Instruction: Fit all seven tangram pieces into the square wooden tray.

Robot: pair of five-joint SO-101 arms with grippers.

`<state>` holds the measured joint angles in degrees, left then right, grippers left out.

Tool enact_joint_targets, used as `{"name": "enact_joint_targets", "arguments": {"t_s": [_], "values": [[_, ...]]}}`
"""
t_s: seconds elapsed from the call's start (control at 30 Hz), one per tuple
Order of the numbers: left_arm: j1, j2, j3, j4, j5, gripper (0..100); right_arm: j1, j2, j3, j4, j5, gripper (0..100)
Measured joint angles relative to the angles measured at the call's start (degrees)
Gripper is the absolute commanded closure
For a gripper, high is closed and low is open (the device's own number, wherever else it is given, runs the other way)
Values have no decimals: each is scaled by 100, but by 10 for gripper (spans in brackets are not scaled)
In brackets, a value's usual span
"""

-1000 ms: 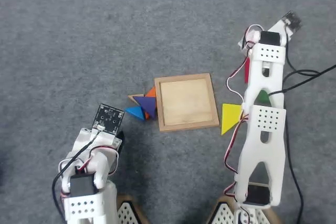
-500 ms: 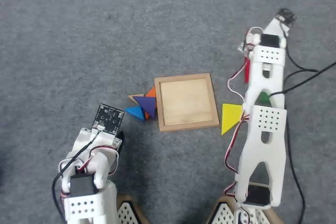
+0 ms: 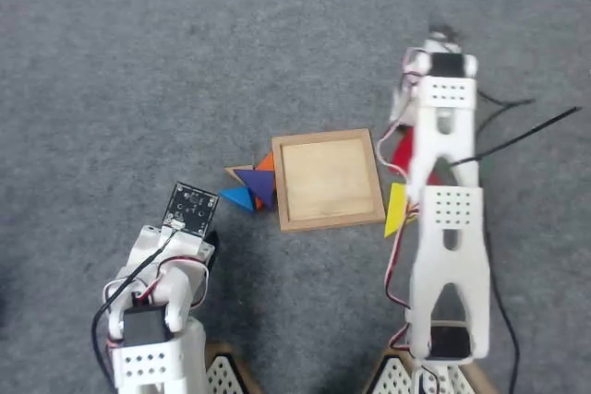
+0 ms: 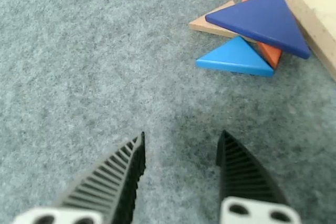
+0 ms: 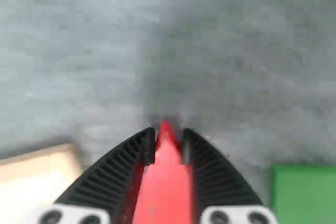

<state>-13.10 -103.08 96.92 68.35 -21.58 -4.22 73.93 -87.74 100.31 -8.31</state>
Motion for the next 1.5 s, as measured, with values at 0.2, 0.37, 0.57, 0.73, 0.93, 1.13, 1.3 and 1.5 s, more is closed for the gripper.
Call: {"name": "enact_joint_targets", "arguments": {"t_s": [0.2,0.37,0.57,0.73,0.93,1.13,1.3,1.5], "values": [[0,0,0,0,0,793,-246,-396,-141,18,255,966],[0,0,0,0,0,793,-536,-1662,1433,18,1134,964],[0,0,0,0,0,793,-897,-3877,4677,18,2409,972],[0,0,0,0,0,793,-809,-5160,7138,-580,2752,991],[0,0,0,0,0,793,-246,-6004,9389,-2198,2901,991],[0,0,0,0,0,793,-237,-6189,10048,-3077,3033,939],[0,0,0,0,0,793,-246,-6189,9996,-3253,3007,749],[0,0,0,0,0,793,-246,-6180,9767,-3376,3007,755]]}}
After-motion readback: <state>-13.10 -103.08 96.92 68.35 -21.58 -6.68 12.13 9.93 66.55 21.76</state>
